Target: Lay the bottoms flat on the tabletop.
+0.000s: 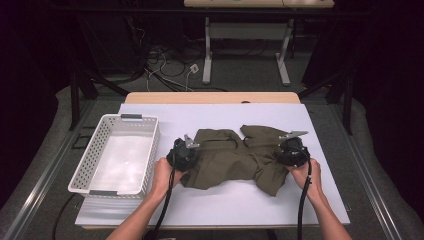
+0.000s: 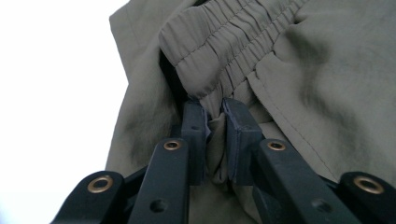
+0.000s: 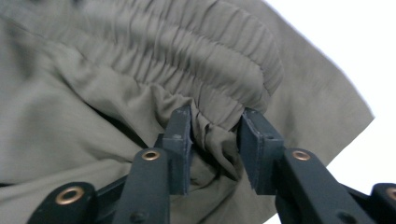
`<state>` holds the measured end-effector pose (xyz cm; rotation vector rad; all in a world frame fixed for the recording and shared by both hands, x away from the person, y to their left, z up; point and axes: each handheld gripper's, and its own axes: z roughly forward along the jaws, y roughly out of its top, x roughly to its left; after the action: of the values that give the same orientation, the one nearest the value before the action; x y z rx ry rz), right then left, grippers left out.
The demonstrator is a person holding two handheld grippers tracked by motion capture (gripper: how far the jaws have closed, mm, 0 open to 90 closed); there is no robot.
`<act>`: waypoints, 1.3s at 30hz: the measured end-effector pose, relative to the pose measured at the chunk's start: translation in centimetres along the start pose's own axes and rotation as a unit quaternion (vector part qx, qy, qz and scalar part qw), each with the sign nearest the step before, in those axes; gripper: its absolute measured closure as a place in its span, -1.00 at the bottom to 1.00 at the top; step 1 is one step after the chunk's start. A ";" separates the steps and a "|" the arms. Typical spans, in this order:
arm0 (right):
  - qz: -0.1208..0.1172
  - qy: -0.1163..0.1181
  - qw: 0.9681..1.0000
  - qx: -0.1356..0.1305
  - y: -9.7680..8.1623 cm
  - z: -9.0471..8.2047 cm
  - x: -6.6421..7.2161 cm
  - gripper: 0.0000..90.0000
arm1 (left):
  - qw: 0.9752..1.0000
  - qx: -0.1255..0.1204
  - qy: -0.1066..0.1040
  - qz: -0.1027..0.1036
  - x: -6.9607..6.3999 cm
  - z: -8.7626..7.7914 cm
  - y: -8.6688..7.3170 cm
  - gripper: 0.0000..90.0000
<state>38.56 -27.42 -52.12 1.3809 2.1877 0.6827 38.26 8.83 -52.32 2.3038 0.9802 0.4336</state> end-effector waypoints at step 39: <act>-0.023 0.021 0.999 -0.014 -0.3 1.5 0.2 0.40 | 0.999 0.008 0.031 -0.020 0.7 0.9 -0.9 0.85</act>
<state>39.22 -27.10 -53.52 1.3106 2.2260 0.7282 38.66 9.47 -53.50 2.2928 1.0611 0.4846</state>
